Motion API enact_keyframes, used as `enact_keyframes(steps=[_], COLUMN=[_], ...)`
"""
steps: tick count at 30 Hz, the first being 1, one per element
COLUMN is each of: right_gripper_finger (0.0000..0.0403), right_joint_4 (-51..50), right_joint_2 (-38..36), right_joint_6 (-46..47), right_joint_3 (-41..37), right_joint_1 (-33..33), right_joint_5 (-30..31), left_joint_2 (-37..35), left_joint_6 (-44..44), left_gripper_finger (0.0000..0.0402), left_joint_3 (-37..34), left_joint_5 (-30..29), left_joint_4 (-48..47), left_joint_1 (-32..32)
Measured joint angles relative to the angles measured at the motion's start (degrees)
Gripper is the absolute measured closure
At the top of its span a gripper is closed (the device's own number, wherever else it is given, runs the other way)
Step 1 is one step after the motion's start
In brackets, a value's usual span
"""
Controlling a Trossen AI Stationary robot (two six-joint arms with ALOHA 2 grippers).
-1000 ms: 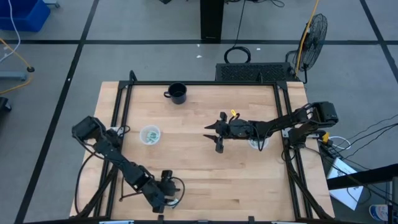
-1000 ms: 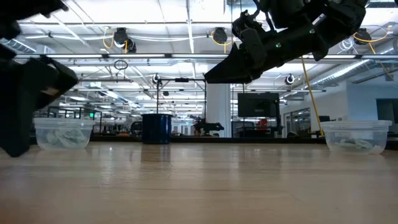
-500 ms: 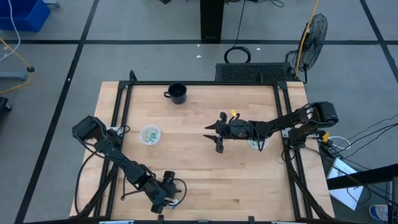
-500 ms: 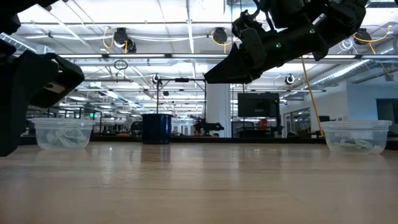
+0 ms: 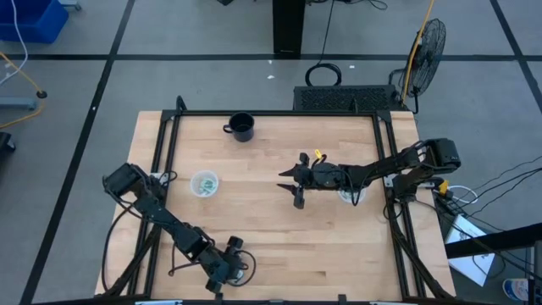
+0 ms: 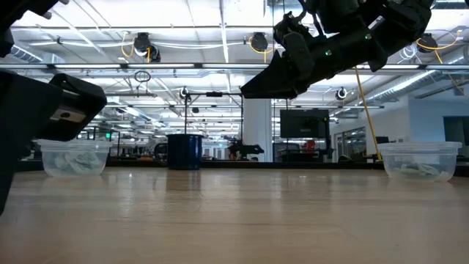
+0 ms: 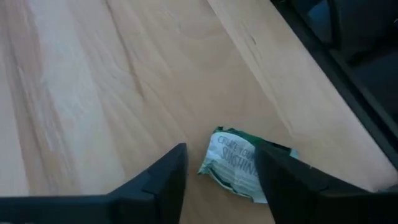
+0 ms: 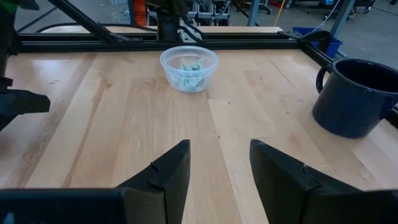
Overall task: Pick and place Stevia / Truvia into bins
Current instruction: Put the stevia packet into the right container
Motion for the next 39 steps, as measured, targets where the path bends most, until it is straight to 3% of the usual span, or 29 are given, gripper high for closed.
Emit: enact_keyframes(steps=[6,11,16,19,26,33,39], right_gripper_finger=[0.0245,0.0245,0.0245,0.0245,0.0235,0.0234,0.0237], right_joint_4=[0.2,1.8,1.7,8.0,25.1,25.7,25.7], right_joint_2=[0.0,0.0,1.0,4.3,13.4,15.3,15.3], right_joint_6=[0.0,1.8,1.9,0.3,1.5,5.1,6.0], right_joint_3=[0.0,0.0,0.0,0.0,0.0,0.0,0.0], right_joint_1=[0.0,0.1,1.6,3.0,3.6,1.2,-0.9], right_joint_5=[0.0,-0.3,-5.4,-6.2,-3.9,-1.4,-1.9], left_joint_2=[-0.8,-5.7,-14.1,-17.9,-19.8,-19.7,-19.7], left_joint_6=[4.5,12.5,19.3,24.1,27.1,31.8,35.4], left_gripper_finger=[0.0312,0.0388,0.0370,0.0356,0.0375,0.0391,0.0355], left_joint_3=[0.0,-0.4,-0.2,-0.2,-0.2,-0.2,-0.2], left_joint_5=[0.0,-6.1,-13.8,-16.8,-11.4,-7.1,-5.9], left_joint_4=[-1.4,-4.1,-9.7,-9.3,-4.6,-5.2,-4.9], left_joint_1=[2.1,6.6,12.7,17.5,29.6,35.5,37.2])
